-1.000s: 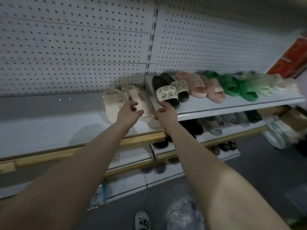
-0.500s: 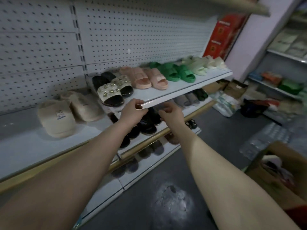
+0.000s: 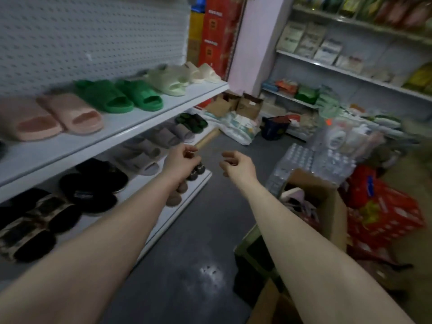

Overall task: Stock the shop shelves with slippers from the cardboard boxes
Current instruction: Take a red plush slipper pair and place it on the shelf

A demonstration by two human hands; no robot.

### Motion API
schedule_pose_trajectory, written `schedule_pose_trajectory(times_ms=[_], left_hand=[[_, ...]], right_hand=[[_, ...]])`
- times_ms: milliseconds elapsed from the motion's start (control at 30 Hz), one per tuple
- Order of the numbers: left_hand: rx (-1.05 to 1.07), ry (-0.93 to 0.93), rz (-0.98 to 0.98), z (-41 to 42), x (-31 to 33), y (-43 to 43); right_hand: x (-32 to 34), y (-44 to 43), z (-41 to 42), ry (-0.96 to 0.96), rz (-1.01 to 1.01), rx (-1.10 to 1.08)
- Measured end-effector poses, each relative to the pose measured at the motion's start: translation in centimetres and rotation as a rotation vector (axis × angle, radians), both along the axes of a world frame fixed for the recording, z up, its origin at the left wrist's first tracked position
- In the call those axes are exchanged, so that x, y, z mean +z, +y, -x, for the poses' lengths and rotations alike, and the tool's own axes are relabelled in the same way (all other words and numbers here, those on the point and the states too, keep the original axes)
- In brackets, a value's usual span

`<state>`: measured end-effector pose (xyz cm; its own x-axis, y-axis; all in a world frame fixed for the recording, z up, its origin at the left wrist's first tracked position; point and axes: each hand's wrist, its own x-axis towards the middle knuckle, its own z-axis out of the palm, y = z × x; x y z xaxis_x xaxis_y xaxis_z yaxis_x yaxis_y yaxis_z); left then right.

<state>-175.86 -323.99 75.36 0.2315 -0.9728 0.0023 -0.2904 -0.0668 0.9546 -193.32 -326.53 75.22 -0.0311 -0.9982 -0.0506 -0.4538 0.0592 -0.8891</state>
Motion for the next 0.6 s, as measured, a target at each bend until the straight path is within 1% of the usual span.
schedule_pose_trajectory(times_ms=[200, 467, 600], left_hand=[[-0.154, 0.035, -0.048, 10.3, -1.7, -7.7], [-0.386, -0.055, -0.047, 20.7, -5.5, -18.3], [-0.523, -0.096, -0.07, 25.2, -7.3, -23.9]], right_hand=[[-2.0, -4.7, 11.0, 0.02, -0.031, -0.137], [-5.6, -10.6, 20.9, 0.017, -0.092, -0.356], [-6.9, -13.9, 25.3, 0.0, -0.137, -0.502]])
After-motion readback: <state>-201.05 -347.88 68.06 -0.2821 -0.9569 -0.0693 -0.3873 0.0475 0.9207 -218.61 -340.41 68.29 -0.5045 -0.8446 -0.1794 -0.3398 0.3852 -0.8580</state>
